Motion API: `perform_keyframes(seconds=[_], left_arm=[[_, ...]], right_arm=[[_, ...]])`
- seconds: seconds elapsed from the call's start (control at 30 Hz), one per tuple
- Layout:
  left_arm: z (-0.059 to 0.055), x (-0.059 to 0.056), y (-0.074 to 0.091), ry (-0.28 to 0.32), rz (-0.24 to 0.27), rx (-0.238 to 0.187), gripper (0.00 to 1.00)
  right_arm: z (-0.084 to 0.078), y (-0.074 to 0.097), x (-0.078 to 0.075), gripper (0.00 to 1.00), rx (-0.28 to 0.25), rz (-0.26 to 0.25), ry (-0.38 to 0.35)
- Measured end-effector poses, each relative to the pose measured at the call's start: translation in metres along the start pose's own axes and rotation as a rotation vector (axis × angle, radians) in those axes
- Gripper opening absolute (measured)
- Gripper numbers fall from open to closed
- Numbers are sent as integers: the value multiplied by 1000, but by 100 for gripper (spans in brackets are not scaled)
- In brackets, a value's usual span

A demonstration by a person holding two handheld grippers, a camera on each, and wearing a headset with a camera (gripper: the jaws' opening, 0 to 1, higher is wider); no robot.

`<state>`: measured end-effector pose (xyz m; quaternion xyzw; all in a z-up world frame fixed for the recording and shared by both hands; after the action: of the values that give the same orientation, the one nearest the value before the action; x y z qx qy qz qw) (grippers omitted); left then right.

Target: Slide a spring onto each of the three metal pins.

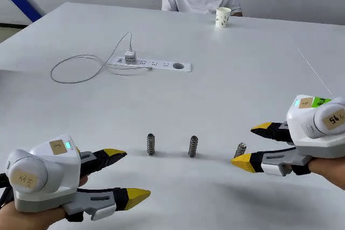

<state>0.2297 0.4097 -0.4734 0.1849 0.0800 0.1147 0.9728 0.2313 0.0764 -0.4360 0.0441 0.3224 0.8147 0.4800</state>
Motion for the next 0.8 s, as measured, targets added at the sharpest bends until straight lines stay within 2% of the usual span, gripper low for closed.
perform_keyframes(seconds=[0.37, 0.8], left_arm=[[-3, -2, 0, 6, -1, -1, 61], [-5, -1, 1, 14, 4, -5, 61]], right_arm=[[-16, 11, 12, 58, -31, 9, -17], [-26, 19, 18, 60, -52, 14, -29]])
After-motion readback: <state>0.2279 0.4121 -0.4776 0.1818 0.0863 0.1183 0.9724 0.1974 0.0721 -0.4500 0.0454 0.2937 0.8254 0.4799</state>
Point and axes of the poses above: the centre of the closed fingertips' face, and the gripper's own axes: y roughly backward along the fingers, x roughly to its left, z roughly out of its top, the point moved 10 cm from there along y, roughly backward along the fingers, and after that the axes turned 13 degrees about -z, right-handed, at the moved point
